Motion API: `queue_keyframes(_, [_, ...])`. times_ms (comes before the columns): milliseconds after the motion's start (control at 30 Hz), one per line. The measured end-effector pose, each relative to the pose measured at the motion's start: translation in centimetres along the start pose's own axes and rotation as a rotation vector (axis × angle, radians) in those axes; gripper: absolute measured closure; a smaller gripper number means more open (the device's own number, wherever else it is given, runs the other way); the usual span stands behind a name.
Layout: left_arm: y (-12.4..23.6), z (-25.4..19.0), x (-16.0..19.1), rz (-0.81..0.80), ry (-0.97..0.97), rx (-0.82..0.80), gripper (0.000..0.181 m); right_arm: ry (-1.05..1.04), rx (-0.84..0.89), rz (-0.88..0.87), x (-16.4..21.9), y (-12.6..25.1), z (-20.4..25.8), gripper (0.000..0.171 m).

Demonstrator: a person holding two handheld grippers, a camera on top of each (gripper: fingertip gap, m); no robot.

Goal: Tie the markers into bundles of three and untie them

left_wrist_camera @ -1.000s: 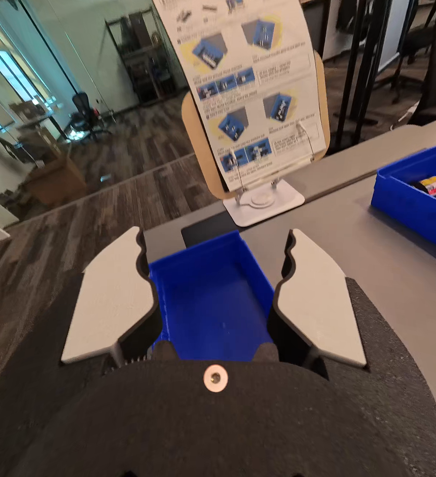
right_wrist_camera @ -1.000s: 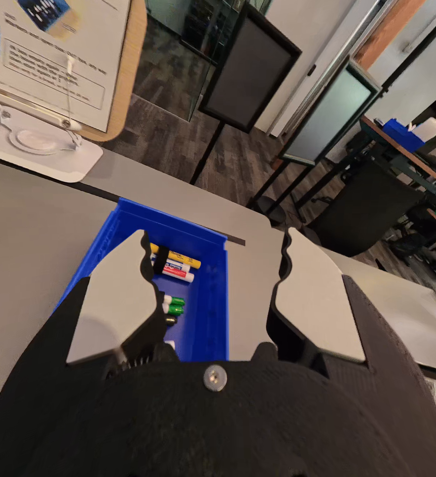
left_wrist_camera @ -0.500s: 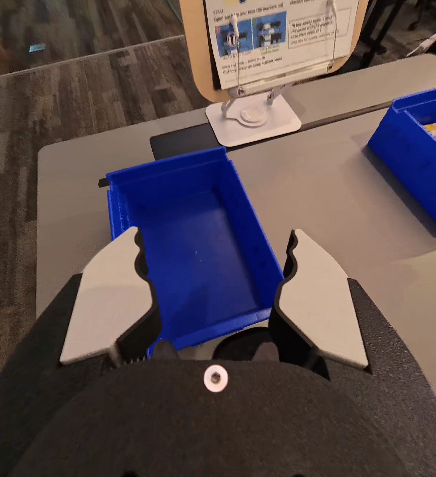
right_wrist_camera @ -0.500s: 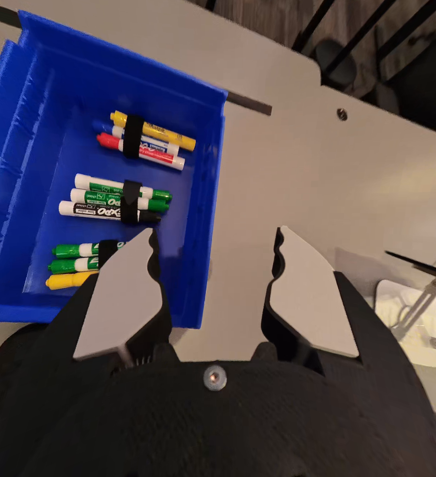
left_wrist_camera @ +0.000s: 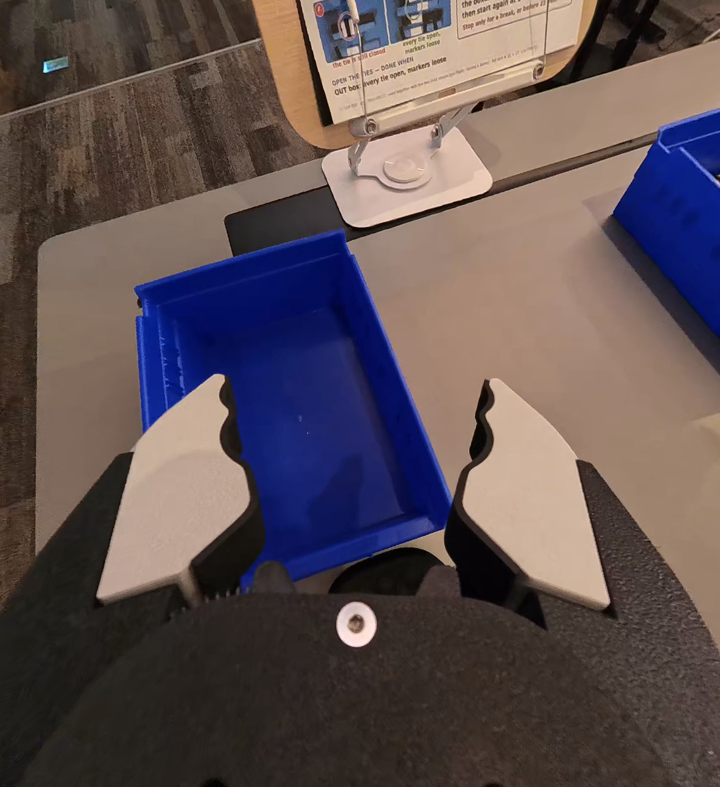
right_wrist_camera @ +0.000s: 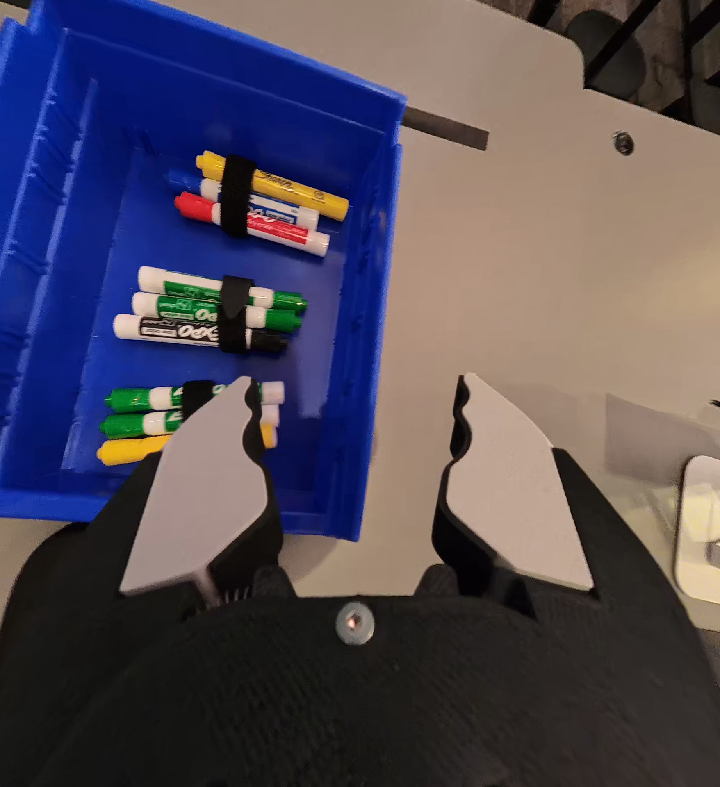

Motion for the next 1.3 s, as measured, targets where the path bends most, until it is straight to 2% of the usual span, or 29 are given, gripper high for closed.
queue_keyframes(300, [-1.1, -2.6, 1.8, 0.004, -0.001, -0.005, 0.071, 0.026, -0.040, -0.021, 2.2, 0.2, 5.6, 0.079])
queue_keyframes(733, [-0.6, -0.6, 2.7, 0.017, 0.015, -0.033, 0.071, 0.049, -0.025, -0.033, 2.2, 0.0, 6.3, 0.077])
queue_keyframes(867, [0.6, 3.2, 2.7, 0.042, 0.001, -0.114, 0.071, 0.054, -0.003, -0.009, 1.4, 0.3, 3.9, 0.078])
queue_keyframes(1000, [1.7, 9.5, 3.0, 0.084, 0.012, -0.179, 0.079, 0.029, 0.029, 0.087, 1.2, -0.6, -0.2, 0.078])
queue_keyframes(1167, [1.3, 17.9, 5.7, 0.221, 0.098, -0.249, 0.079, -0.030, -0.036, 0.188, 1.4, -3.2, -2.4, 0.080])
queue_keyframes(1300, [-0.5, 21.0, 8.6, 0.355, 0.142, -0.253, 0.077, -0.054, -0.073, 0.256, 1.5, -6.0, -2.6, 0.083])
Point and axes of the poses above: each gripper's, where its closed fingertips meet, y back along the fingers, x out of its underside, z = x × y across the jaws, the point moved 6 cm from there along y, back along the fingers
